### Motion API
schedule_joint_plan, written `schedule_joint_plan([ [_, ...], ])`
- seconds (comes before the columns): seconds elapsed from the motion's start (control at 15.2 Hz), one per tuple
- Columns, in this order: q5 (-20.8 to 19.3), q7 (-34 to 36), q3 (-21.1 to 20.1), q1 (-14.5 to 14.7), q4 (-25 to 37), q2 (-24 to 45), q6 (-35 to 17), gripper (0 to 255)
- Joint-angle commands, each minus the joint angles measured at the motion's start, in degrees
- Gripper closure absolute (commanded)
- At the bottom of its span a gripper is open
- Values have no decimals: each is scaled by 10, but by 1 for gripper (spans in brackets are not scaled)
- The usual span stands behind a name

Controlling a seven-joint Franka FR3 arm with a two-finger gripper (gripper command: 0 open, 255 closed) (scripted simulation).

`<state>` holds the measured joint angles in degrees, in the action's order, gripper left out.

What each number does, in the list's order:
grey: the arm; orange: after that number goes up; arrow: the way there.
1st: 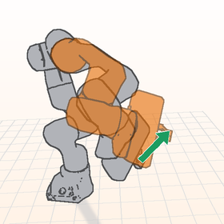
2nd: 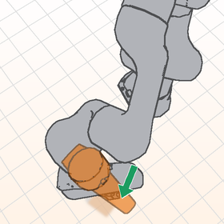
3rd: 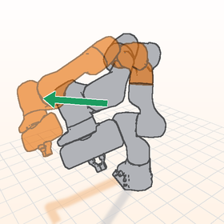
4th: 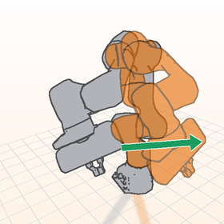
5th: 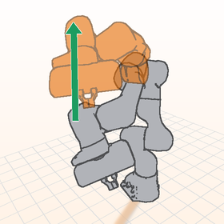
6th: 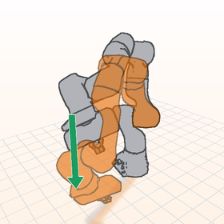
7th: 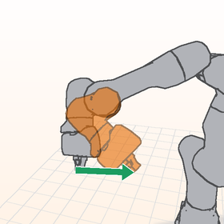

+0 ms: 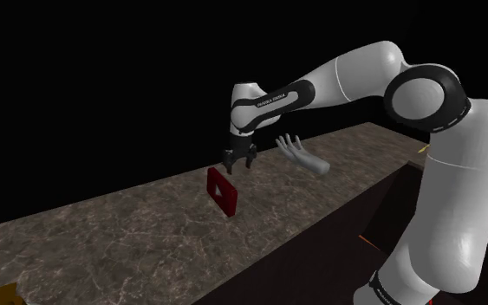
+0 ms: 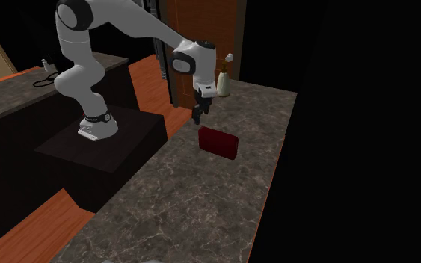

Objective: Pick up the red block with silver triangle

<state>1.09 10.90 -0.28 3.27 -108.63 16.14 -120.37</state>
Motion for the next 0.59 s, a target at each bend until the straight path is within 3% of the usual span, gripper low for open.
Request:
schedule_joint_plan([
  [0.0,0,7,-2,4,39,45,-5,0],
  [0.26,1,14,-4,8,133,138,-3,0],
  [0.53,1,14,-4,8,140,161,-19,0],
])
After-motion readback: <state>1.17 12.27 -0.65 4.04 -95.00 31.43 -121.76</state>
